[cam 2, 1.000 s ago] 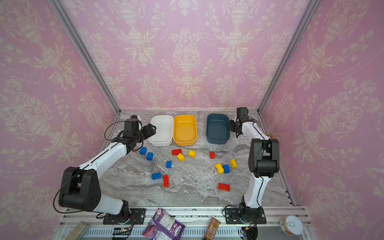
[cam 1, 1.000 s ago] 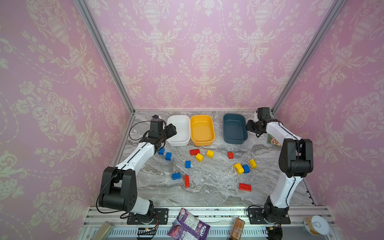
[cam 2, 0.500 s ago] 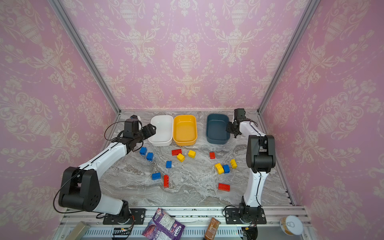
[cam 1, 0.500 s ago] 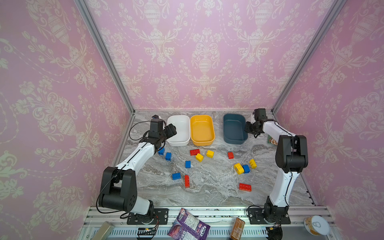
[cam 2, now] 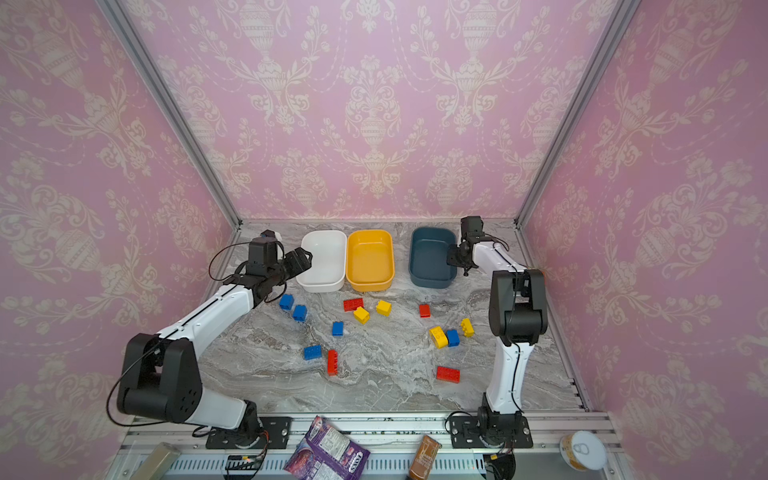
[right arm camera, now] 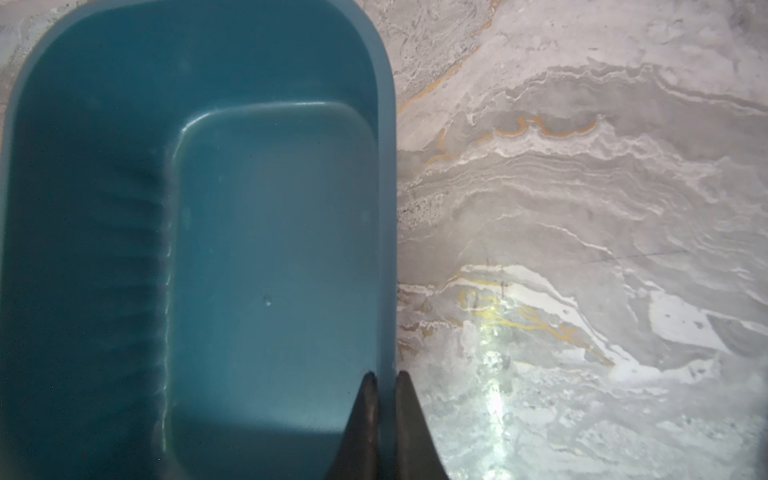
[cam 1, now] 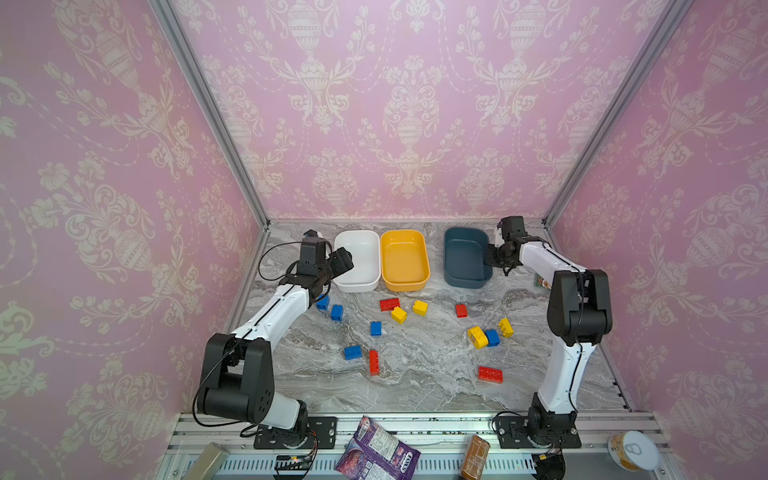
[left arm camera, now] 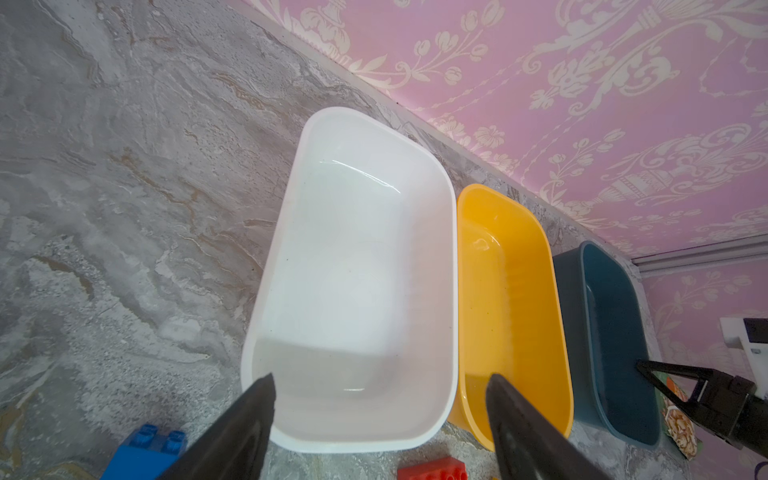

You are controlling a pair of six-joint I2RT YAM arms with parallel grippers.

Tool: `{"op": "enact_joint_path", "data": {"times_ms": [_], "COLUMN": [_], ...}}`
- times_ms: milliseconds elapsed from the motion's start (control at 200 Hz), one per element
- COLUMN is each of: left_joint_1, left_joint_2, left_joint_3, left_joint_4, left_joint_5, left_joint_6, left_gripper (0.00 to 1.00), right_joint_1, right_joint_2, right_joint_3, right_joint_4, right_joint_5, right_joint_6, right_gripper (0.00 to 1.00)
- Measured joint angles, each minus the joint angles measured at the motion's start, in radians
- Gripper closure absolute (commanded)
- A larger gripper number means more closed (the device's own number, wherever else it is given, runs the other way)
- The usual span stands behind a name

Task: Sort the legos into containers by color
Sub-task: 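Grip the teal container's rim and drag it toward the yellow container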

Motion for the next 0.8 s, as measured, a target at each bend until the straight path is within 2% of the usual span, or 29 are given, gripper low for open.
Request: {"op": "enact_joint_path", "data": {"times_ms": [801], "left_joint_1": [0.000], "left_joint_2": [-0.001], "left_joint_3": [0.000], "left_joint_4": [-0.003], "left_joint_5": [0.000], "left_joint_6": [0.000], "left_gripper": [0.18], "right_joint_1": [0.076], "right_joint_2": [0.047], "right_joint_3": [0.074], "right_joint_4": [-0.035], "right_joint_5": [-0.033], "right_joint_6": [-0.090], "right_gripper": [1.00]}}
